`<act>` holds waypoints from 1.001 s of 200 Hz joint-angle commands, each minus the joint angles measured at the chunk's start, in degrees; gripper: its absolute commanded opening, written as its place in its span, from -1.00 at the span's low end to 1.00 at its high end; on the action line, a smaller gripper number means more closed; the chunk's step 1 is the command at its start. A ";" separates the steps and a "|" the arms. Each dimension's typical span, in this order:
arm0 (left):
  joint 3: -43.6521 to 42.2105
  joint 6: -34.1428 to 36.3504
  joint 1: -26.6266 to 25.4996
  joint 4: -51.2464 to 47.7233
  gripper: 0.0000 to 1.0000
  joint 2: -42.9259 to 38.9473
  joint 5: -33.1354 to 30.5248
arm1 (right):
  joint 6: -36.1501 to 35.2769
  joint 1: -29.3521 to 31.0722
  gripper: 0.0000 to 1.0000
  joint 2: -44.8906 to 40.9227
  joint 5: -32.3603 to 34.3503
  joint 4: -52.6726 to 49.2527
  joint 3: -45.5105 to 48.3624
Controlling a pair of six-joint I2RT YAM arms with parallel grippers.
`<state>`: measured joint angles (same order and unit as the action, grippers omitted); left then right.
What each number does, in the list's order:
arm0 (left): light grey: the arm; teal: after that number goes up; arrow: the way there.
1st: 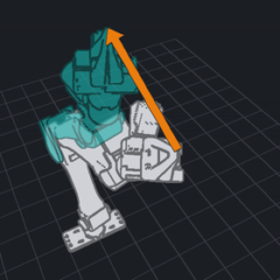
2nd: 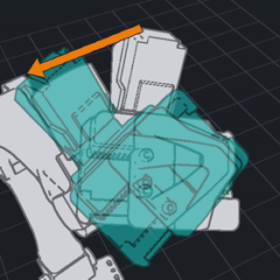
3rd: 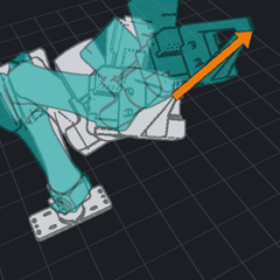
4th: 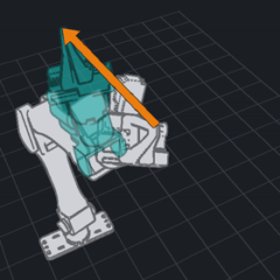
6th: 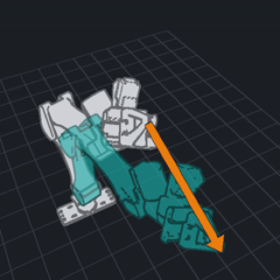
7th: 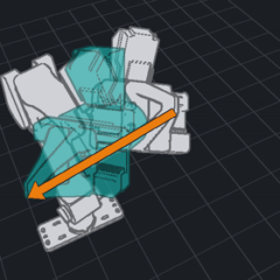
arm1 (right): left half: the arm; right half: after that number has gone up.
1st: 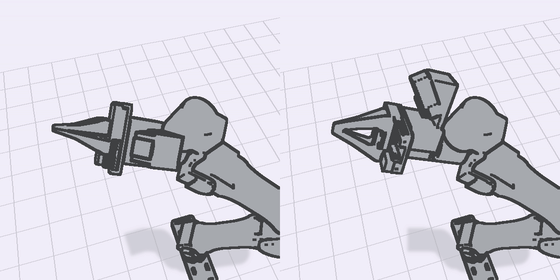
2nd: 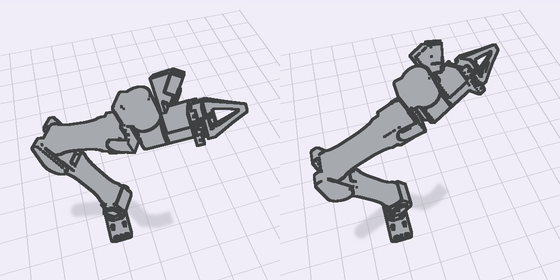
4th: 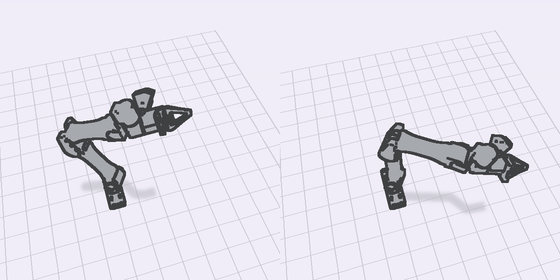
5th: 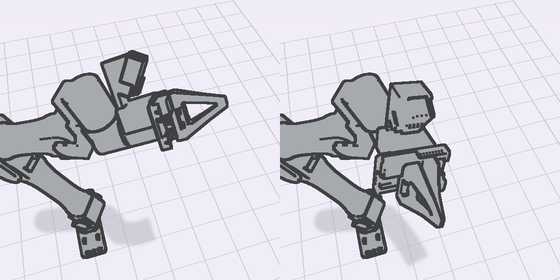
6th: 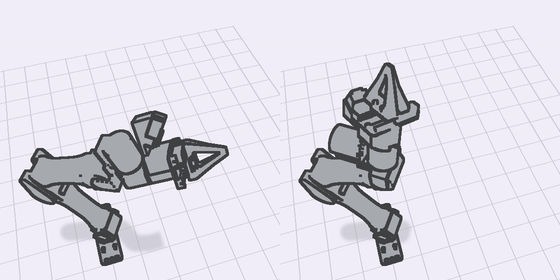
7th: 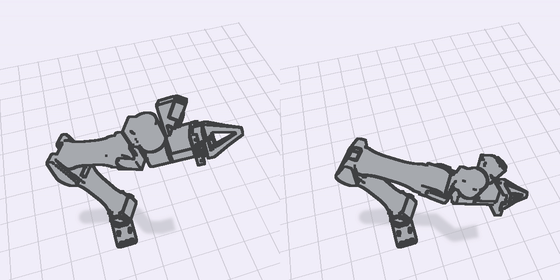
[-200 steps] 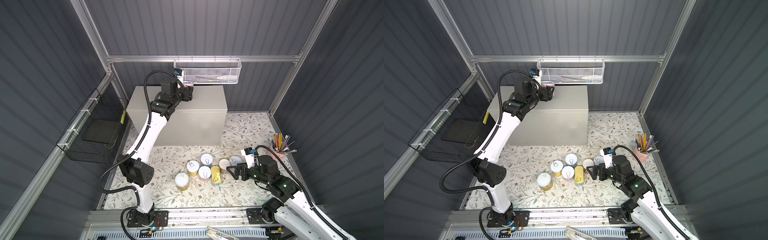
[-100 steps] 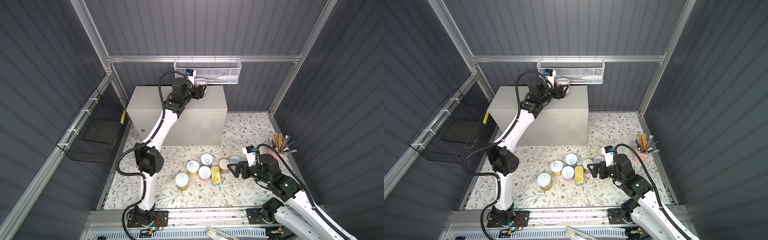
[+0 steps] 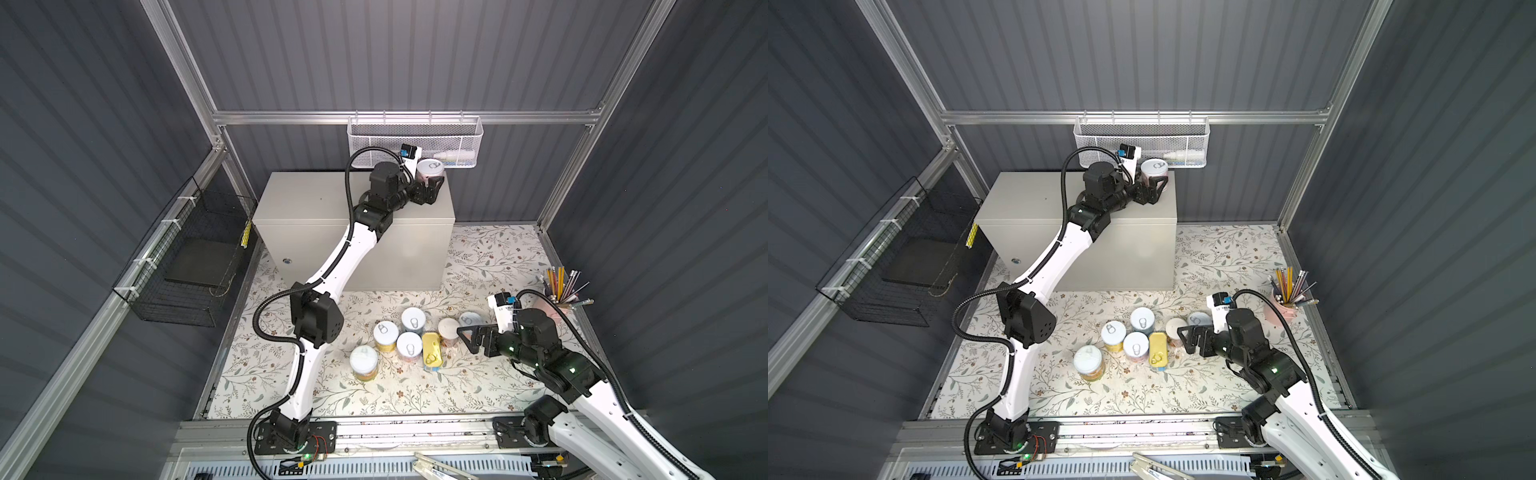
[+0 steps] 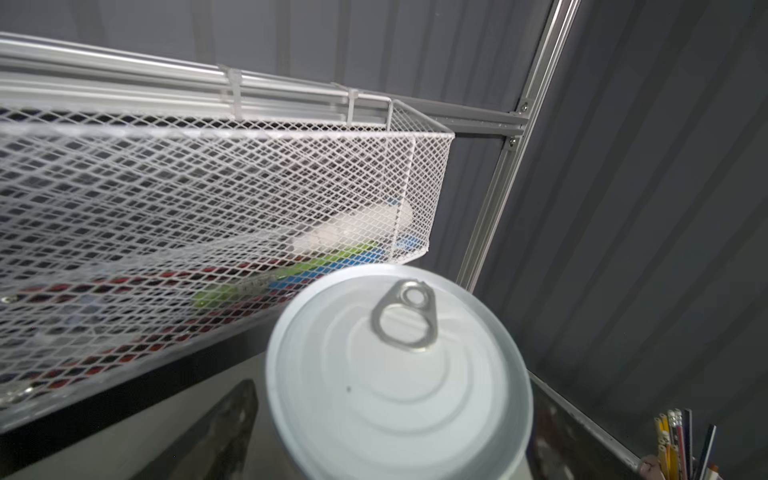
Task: Place and organize the canned foods onto the counter
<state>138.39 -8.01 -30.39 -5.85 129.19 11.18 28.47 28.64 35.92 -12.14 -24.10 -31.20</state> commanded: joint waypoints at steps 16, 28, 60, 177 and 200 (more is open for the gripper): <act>-2.55 1.41 0.33 -4.75 0.99 -3.59 -3.81 | 1.16 -0.24 0.98 -1.12 3.31 -1.01 0.53; -3.44 2.35 0.33 -5.03 0.99 -4.89 -4.36 | 0.90 -0.24 0.98 -1.17 4.28 -1.01 0.60; -7.01 3.01 0.33 -5.74 0.99 -9.10 -6.08 | 1.49 -0.24 0.98 -0.48 5.81 -1.27 0.32; -33.20 1.20 -0.98 -8.34 0.99 -32.54 -13.99 | 0.29 2.46 0.98 4.31 9.81 -4.55 -3.67; -41.46 -0.76 -1.54 -7.55 0.99 -38.24 -14.97 | 2.01 6.37 0.98 5.46 9.56 -2.66 -3.72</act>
<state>103.68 -5.91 -31.14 -12.86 95.83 -1.78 28.56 31.88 40.56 -3.29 -28.14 -33.67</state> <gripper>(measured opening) 0.996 0.989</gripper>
